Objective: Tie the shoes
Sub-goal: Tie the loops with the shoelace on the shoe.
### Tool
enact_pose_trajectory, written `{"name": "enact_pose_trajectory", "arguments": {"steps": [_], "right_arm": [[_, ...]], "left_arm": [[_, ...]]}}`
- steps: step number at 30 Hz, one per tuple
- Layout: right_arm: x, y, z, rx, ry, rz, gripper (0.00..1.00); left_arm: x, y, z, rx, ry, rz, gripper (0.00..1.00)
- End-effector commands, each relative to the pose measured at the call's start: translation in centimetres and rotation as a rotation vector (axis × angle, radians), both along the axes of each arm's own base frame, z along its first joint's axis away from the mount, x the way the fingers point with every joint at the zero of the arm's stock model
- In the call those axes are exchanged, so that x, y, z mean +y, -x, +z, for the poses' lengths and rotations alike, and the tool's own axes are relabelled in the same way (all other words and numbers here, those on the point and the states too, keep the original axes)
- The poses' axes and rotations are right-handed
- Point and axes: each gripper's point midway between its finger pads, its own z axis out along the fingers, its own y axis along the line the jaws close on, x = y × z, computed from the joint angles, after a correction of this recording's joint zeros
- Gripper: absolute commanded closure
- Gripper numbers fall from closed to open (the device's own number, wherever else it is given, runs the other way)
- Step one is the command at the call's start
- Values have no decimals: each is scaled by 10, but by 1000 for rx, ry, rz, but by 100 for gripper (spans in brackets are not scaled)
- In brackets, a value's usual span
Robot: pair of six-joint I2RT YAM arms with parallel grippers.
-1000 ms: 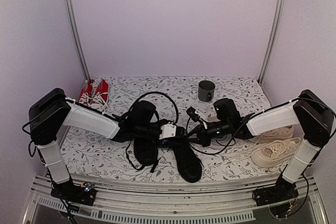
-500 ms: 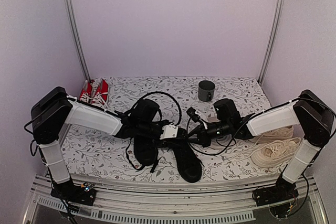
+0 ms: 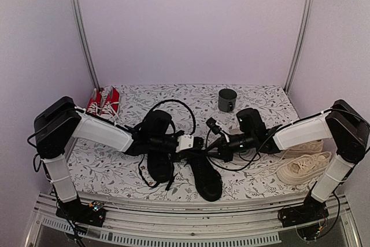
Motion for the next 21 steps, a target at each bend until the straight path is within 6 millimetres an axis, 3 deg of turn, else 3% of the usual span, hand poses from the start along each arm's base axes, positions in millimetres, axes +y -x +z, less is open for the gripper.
{"name": "enact_pose_trajectory", "arguments": {"steps": [1,5,9,13,18,21], "right_arm": [[1,8,10,-2,-24,34,99],[1,9,11,-1,-25,39,99],[1,12,12,10,-27,54,99],[3,16,13,22,-33,83,98],[3,19,8,50,-21,101,98],[3,22,11,48,-28,108,97]], "left_arm": [[-2,-9,0,41,34,14,68],[-5,-13,-9,65,4,23,70],[-5,-16,-12,62,-2,33,80],[-5,-18,-17,73,-14,40,78],[-6,-18,-16,79,-3,48,98],[-5,-19,-20,83,-12,61,100]]}}
